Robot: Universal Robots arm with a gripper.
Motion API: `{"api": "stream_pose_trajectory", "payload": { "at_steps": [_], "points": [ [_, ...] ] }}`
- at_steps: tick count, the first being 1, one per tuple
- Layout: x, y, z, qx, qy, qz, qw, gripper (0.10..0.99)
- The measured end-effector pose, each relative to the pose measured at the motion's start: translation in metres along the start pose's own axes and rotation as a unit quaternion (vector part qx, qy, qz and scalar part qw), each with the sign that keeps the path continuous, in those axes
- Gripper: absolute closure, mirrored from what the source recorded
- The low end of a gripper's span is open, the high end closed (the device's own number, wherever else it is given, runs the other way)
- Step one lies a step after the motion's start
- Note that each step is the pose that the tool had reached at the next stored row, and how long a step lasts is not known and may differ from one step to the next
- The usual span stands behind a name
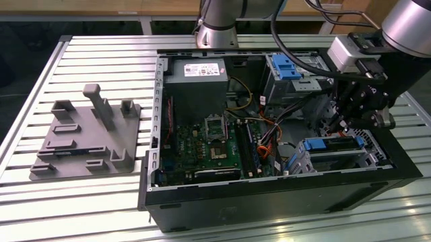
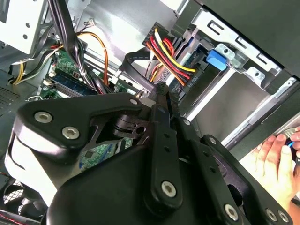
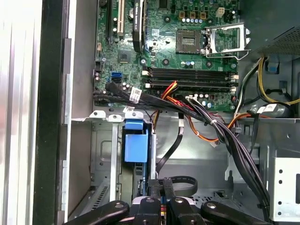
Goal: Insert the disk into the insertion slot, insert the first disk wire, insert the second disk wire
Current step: 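Insert the second disk wire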
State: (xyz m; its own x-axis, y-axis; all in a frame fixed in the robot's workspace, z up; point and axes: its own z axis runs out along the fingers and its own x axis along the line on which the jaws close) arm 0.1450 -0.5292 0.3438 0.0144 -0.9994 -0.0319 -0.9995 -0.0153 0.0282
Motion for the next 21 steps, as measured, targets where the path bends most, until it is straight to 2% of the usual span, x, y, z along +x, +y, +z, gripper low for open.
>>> {"api": "stream_pose_trajectory", "payload": {
  "at_steps": [6, 21],
  "points": [
    [0.0006, 0.0, 0.0, 0.0, 0.0001, 0.0, 1.0, 0.937],
    [0.0099, -0.0013, 0.001, 0.0, 0.0001, 0.0, 1.0, 0.937]
  ]
}}
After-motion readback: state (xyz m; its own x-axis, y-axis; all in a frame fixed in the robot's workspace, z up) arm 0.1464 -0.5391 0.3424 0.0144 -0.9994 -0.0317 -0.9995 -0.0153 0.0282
